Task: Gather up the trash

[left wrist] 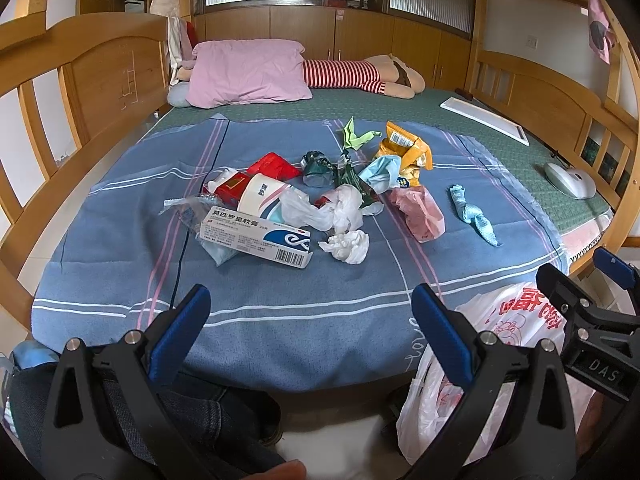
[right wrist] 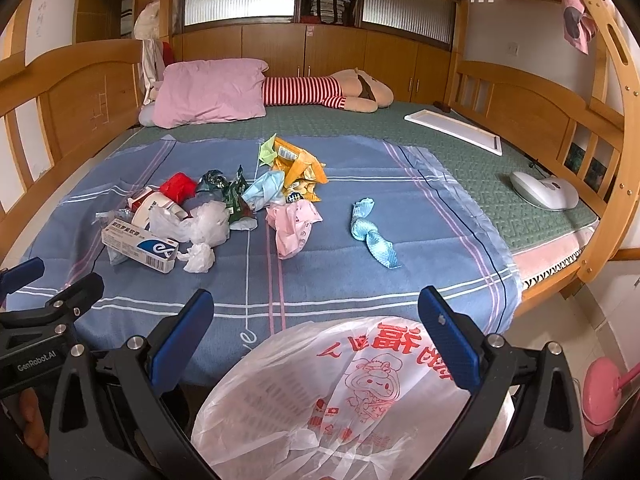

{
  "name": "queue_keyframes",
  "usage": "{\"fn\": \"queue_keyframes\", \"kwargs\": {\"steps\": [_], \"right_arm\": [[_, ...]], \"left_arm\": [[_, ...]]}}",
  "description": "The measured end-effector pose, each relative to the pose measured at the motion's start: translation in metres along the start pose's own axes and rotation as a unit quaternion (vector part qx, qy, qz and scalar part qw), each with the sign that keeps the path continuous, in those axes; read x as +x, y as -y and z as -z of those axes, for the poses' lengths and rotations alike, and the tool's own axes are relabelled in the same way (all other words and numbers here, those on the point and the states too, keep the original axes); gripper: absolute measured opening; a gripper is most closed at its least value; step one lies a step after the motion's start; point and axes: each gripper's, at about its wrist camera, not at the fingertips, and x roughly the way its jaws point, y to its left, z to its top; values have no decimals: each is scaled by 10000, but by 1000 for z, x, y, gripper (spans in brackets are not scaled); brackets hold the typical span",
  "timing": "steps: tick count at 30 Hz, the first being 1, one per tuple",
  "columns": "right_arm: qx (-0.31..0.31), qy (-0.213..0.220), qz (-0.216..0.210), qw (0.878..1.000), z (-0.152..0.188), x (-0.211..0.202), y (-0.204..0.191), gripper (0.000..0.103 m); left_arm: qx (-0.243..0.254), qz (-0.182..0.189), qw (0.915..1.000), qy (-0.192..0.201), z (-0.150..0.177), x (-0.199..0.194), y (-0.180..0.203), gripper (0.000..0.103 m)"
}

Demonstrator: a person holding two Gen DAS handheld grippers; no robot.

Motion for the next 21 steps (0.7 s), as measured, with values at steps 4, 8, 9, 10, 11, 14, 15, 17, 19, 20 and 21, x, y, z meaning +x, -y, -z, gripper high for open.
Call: {"fn": "queue_keyframes", "kwargs": {"steps": [4, 8, 9, 10, 11, 14, 15, 17, 19, 20, 21], "right_arm": [[16, 21, -1, 10000, -1, -2, 2, 100], [54, 3, -17, 10000, -2, -1, 3, 100], [56, -5, -18, 10000, -2, -1, 4, 100], [57, -9, -12, 10000, -2, -1, 4, 100], [62, -15, -10, 10000, -2, 0, 4, 100], [84, -23, -16, 10000, -2, 0, 5, 100], [88, -26, -10, 10000, -2, 0, 5, 100], [95, -31, -6, 9999, -2, 0, 6, 100], [111, -31, -7, 9999, -1, 0, 6, 100], [117, -34, -9, 9999, -1, 0, 6, 100], [121, -40, -9, 9999, -1, 0, 6, 100]], "left_arm": [[20, -13, 10000, 3, 0, 0, 1, 100], [23, -23, 10000, 2, 0, -1, 2, 100], [25, -22, 10000, 0, 0, 0, 1, 100], [26, -26, 10000, -1, 0, -1, 2, 100], [30, -29, 10000, -7, 0, -1, 2, 100], [41, -34, 10000, -23, 0, 0, 3, 100], [43, -35, 10000, -27, 0, -1, 3, 100], [48, -36, 10000, -28, 0, 0, 4, 100], [48, -39, 10000, -29, 0, 0, 4, 100], [47, -38, 10000, -31, 0, 0, 4, 100], [46, -37, 10000, -33, 0, 0, 4, 100]]}}
